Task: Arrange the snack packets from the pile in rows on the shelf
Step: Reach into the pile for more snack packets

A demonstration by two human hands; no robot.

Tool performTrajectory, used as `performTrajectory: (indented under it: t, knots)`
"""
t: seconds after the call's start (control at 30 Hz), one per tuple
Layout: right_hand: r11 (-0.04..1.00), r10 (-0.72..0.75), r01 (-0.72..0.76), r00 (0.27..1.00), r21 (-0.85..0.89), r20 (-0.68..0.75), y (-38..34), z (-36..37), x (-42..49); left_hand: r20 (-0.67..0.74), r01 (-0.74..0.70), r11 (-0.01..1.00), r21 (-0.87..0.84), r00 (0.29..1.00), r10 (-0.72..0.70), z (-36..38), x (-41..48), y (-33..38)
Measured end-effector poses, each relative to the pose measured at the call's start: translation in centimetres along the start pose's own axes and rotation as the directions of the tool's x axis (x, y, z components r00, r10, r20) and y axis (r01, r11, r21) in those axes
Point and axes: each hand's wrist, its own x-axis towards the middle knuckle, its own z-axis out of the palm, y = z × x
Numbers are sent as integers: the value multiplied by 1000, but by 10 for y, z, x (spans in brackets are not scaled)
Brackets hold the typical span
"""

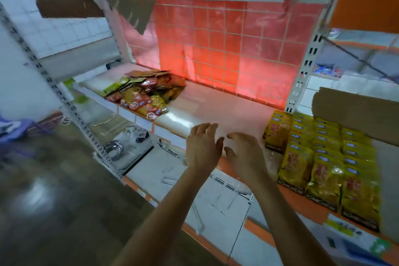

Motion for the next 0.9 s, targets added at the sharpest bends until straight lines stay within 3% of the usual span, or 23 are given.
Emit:
performTrajectory:
  t: [0.4,0.57,0.8,0.9]
  knots:
    - [994,-23,11,993,105,114,-81,108,115,-17,388,915,110,921,-388,-26,72,-147]
    - [993,21,-35,992,112,123,-124,154,174,-34,420,891,172,907,-421,-28,108,-202]
    - [992,105,-91,982,-92,158,-147,190,205,17,381,884,271,916,-401,-16,126,-247]
    - [987,161,-162,965,-9,208,-148,194,212,-5,356,896,267,930,-368,-20,129,-247]
